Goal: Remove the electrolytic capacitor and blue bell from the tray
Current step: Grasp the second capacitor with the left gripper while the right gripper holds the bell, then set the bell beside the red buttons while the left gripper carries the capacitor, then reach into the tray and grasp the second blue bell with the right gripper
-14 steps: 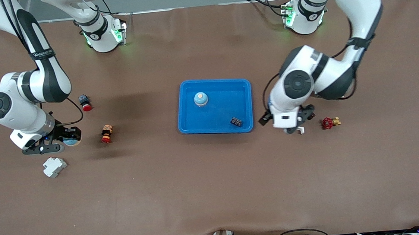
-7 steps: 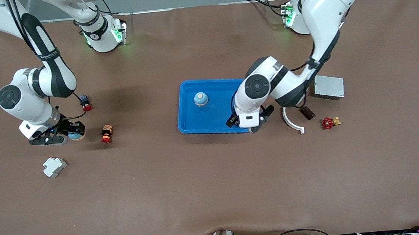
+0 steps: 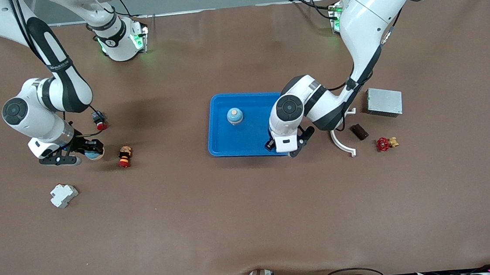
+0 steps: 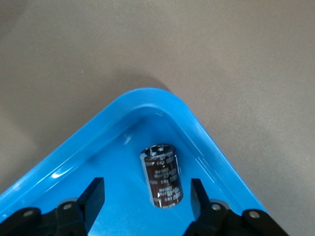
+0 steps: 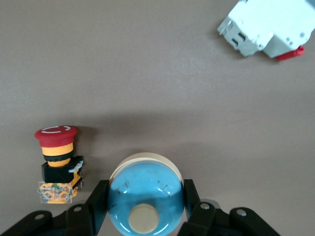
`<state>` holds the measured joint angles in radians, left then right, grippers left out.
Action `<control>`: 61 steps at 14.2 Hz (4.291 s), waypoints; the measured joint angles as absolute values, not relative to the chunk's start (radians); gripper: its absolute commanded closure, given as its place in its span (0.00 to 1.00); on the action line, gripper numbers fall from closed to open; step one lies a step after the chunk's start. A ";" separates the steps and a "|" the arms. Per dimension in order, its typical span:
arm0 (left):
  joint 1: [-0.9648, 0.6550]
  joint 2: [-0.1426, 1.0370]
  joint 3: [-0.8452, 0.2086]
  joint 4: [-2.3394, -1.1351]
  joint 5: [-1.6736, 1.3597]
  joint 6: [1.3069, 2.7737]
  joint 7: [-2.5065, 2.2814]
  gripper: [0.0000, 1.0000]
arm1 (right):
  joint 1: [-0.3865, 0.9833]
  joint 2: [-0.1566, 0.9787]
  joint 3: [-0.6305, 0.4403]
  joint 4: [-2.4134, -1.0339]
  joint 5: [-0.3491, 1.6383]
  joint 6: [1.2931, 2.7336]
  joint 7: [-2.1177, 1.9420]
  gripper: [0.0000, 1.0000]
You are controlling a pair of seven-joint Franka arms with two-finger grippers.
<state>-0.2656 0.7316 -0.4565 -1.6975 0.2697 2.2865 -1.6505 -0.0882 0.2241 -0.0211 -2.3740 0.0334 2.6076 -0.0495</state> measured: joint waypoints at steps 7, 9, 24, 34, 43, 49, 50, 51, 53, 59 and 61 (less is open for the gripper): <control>-0.268 0.755 -0.456 -1.697 0.270 2.324 -1.677 0.97 | -0.088 0.311 -0.020 -2.380 0.063 2.673 -0.049 1.00; -0.270 0.757 -0.456 -1.697 0.270 2.324 -1.678 1.00 | -0.088 0.325 -0.019 -2.380 0.064 2.677 -0.049 1.00; -0.140 0.499 -0.455 -1.659 0.355 1.986 -1.520 1.00 | -0.056 0.309 0.004 -2.346 0.066 2.648 -0.050 0.00; 0.202 0.439 -0.475 -1.756 0.305 1.927 -1.323 1.00 | 0.196 0.216 0.015 -2.042 0.067 2.239 0.366 0.00; 0.456 0.400 -0.492 -1.965 0.327 2.125 -0.904 1.00 | 0.542 0.246 0.020 -2.009 0.067 2.306 1.078 0.00; 0.553 0.404 -0.493 -2.106 0.511 2.297 -0.813 1.00 | 0.699 0.349 0.020 -2.009 0.077 2.416 1.284 0.00; 0.571 0.409 -0.492 -2.114 0.511 2.315 -0.786 1.00 | 0.729 0.378 0.020 -2.009 0.077 2.452 1.318 0.00; 0.585 0.416 -0.492 -2.117 0.512 2.330 -0.766 1.00 | 0.754 0.407 0.020 -2.008 0.077 2.481 1.343 0.00; 0.601 0.440 -0.492 -2.120 0.540 2.365 -0.745 1.00 | 0.789 0.465 0.019 -1.993 0.077 2.507 1.380 0.00; 0.640 0.523 -0.494 -2.099 0.645 2.431 -0.744 0.42 | 0.841 0.570 0.019 -1.927 0.078 2.509 1.428 0.00; 0.640 0.525 -0.494 -2.086 0.645 2.432 -0.744 0.00 | 0.848 0.579 0.019 -1.920 0.078 2.509 1.432 0.00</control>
<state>0.6396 0.5253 -0.4943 -2.0862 0.6449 2.4316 -0.7442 0.8483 0.5792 0.0190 -1.9198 0.0775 2.5086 1.4319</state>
